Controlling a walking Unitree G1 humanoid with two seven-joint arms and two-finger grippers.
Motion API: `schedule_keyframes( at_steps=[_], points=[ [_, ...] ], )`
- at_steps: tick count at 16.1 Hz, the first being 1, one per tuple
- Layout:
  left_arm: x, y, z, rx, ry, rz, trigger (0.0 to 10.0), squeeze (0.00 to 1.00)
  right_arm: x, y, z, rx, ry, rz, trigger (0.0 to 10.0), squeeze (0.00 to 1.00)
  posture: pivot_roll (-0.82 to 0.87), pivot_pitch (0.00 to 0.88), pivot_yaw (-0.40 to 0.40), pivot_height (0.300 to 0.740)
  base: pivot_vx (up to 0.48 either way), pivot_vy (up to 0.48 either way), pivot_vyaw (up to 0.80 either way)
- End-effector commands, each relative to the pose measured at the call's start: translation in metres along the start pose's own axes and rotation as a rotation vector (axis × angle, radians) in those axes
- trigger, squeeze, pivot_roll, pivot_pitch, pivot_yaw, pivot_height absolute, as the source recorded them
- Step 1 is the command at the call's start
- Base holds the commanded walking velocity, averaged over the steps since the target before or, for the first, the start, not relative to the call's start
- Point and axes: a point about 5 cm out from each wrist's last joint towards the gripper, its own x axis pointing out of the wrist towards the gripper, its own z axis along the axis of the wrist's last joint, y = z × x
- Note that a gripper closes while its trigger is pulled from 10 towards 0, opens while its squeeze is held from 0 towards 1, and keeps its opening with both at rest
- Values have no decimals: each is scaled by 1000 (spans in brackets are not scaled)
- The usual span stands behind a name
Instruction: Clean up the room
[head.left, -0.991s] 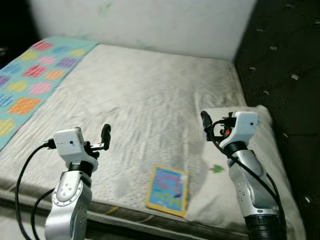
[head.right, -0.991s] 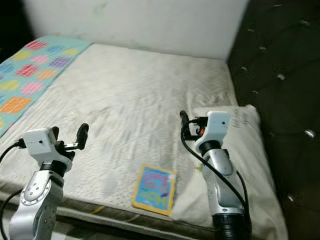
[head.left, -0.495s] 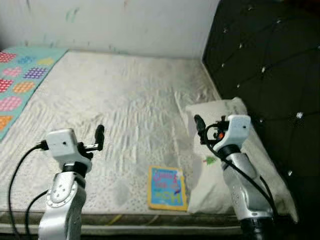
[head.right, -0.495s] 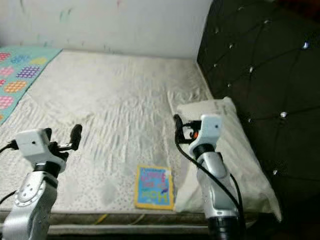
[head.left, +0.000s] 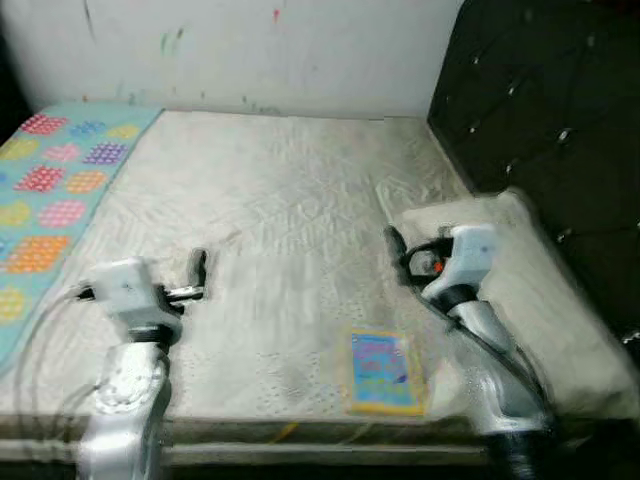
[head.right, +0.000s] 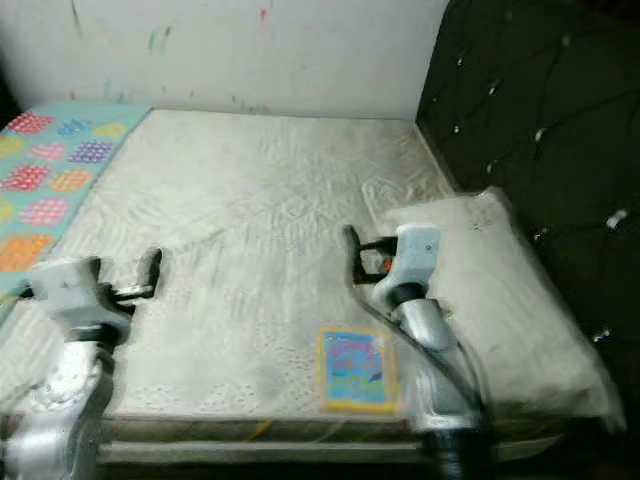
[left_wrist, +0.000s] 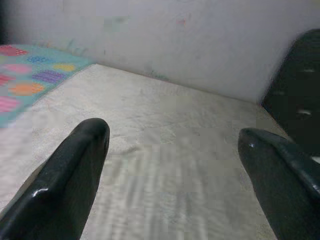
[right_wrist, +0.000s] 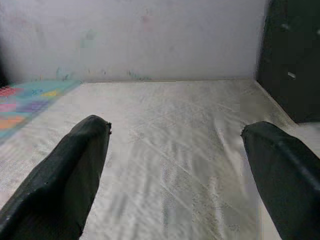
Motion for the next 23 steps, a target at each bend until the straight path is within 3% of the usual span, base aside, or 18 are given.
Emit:
schedule_keyframes(
  at_steps=[1,23],
  points=[
    [0,6,2,16,2,19,10000,0,3,4,5,0,-14,12,10000,0,-13,0,-20,740,0,442,0],
    [0,5,1,13,6,19,10000,0,0,6,-3,-2,19,54,10000,0,-17,0,-26,740,0,449,0]
  ],
)
